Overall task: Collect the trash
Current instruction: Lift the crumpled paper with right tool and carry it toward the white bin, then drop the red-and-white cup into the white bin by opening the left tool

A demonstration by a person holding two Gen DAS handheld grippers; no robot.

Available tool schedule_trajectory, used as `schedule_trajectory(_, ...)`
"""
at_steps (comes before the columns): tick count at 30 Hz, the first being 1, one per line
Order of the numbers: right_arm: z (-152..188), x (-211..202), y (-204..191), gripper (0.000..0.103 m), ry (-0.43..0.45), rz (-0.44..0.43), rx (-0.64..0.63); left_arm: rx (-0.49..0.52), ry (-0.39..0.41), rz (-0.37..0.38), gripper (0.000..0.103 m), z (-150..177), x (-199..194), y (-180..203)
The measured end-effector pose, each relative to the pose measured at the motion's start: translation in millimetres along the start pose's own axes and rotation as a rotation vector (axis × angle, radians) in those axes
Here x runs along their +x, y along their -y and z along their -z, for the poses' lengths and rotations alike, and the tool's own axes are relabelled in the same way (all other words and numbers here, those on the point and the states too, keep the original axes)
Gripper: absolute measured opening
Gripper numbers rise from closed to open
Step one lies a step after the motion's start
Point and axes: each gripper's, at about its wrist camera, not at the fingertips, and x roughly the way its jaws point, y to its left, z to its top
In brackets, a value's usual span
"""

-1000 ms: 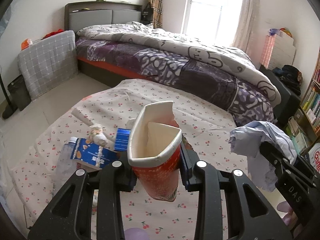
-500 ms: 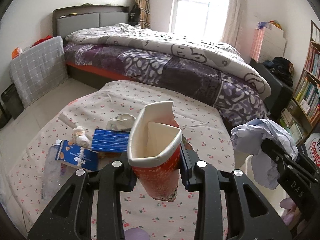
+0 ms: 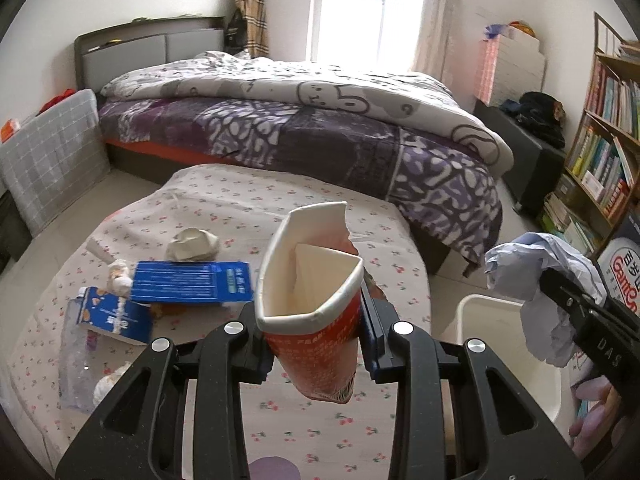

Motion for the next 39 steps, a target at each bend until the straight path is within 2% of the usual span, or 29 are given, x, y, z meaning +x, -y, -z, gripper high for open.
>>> schedule_trajectory(15, 3, -6, 82, 0.045, -0.033, 0.101, 0.139, 0.099, -0.024, 0.061, 0.032, 9, 13, 66)
schedule_trajectory(20, 5, -8, 109, 0.048, -0.047, 0.152, 0.189, 0.130, -0.034, 0.088, 0.032, 12, 17, 89)
schedule_trajectory(23, 6, -10, 124, 0.053, -0.054, 0.187, 0.217, 0.147, -0.038, 0.104, 0.032, 13, 20, 104)
schedule_trajectory(27, 8, -18, 142, 0.070, -0.036, 0.248, 0.245, 0.163, -0.050, 0.143, 0.032, 14, 25, 128)
schedule_trajectory(31, 5, -28, 160, 0.078, -0.001, 0.307, 0.265, 0.187, -0.061, 0.176, 0.032, 18, 30, 153)
schedule_trajectory(39, -2, -41, 185, 0.081, 0.037, 0.360, 0.320, 0.224, -0.119, 0.248, 0.032, 32, 47, 200)
